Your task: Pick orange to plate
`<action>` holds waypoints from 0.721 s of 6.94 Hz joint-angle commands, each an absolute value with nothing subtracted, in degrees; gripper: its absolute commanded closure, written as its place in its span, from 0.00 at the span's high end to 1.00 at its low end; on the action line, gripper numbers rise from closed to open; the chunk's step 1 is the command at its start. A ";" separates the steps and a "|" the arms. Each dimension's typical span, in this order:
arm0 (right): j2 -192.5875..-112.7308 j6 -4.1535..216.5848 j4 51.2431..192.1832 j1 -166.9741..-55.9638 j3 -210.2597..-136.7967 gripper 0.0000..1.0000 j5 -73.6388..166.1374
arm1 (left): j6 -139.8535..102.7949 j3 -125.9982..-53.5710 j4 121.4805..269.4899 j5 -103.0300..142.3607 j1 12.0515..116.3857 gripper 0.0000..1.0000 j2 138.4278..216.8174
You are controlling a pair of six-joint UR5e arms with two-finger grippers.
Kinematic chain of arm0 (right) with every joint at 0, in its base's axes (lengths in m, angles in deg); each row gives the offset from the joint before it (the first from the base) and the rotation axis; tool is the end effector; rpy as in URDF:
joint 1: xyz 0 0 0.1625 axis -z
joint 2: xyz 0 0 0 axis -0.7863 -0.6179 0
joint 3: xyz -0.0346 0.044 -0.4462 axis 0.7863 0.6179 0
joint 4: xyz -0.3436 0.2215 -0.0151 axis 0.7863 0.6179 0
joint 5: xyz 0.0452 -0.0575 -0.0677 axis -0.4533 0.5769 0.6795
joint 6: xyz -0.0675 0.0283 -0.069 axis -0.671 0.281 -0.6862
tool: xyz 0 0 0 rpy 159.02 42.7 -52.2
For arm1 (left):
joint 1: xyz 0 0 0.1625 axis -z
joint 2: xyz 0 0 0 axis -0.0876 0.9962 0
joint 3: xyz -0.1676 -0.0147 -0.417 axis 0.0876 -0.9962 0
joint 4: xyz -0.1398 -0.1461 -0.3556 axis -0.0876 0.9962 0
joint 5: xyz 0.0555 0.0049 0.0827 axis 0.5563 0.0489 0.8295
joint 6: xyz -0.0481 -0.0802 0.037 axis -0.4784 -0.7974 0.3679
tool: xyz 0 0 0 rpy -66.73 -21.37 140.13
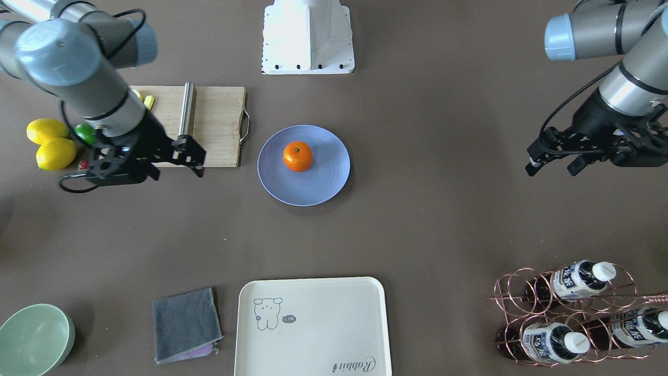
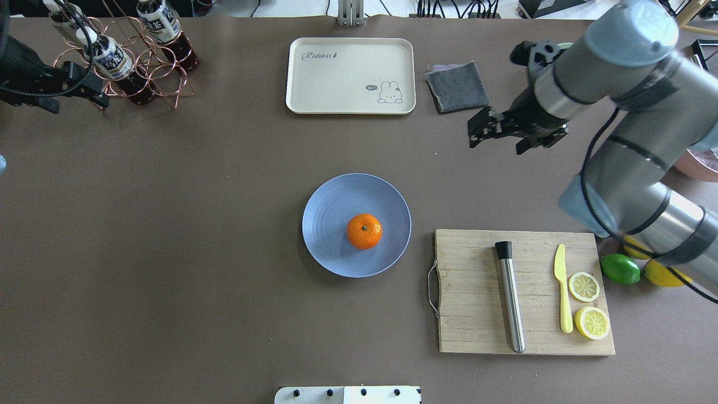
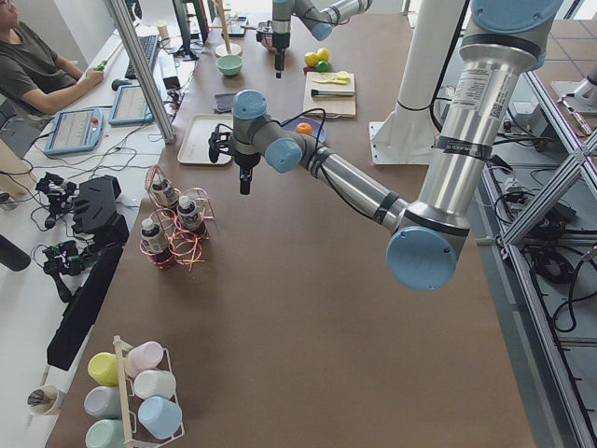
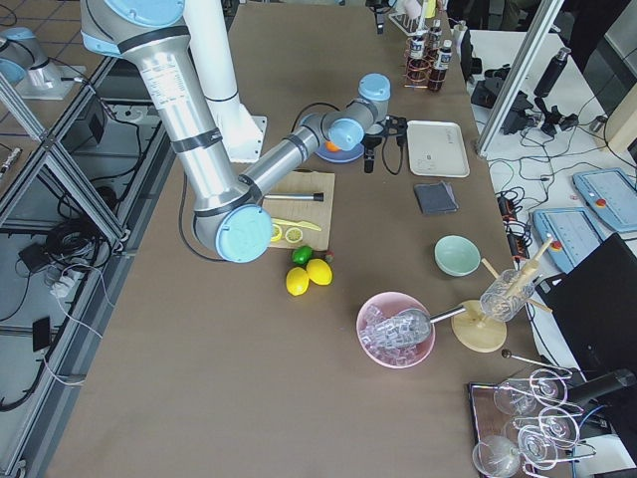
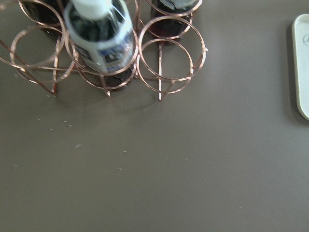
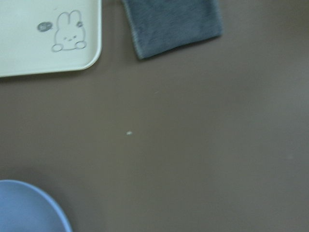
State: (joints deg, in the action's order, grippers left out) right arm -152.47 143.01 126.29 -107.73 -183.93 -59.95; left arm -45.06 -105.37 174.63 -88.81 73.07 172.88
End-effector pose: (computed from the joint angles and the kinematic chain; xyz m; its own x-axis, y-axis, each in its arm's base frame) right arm -0.2813 -0.5396 0.3599 0.5728 0.0199 0.8195 -0.0750 0.9968 0.0282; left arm 0.1500 -0.5556 0.3975 0.6230 -0.0057 -0.7822 0.1486 0.9826 0.1112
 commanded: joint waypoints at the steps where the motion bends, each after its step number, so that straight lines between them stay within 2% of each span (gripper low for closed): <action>1: -160.88 112.11 134.28 -124.98 -181.54 1.00 -66.42 | -21.92 -104.73 163.62 -90.99 83.11 0.97 170.36; 2: -161.68 94.38 141.66 -131.31 -177.34 1.00 -66.17 | -13.55 -102.98 162.97 -93.16 88.55 0.97 167.55; 4: -161.08 68.38 143.40 -146.08 -163.30 1.00 -66.00 | 1.30 -98.95 163.49 -101.17 97.10 0.97 160.80; 5: -161.68 66.53 143.23 -147.36 -162.11 1.00 -64.95 | 5.48 -97.36 163.06 -101.10 100.00 0.97 160.32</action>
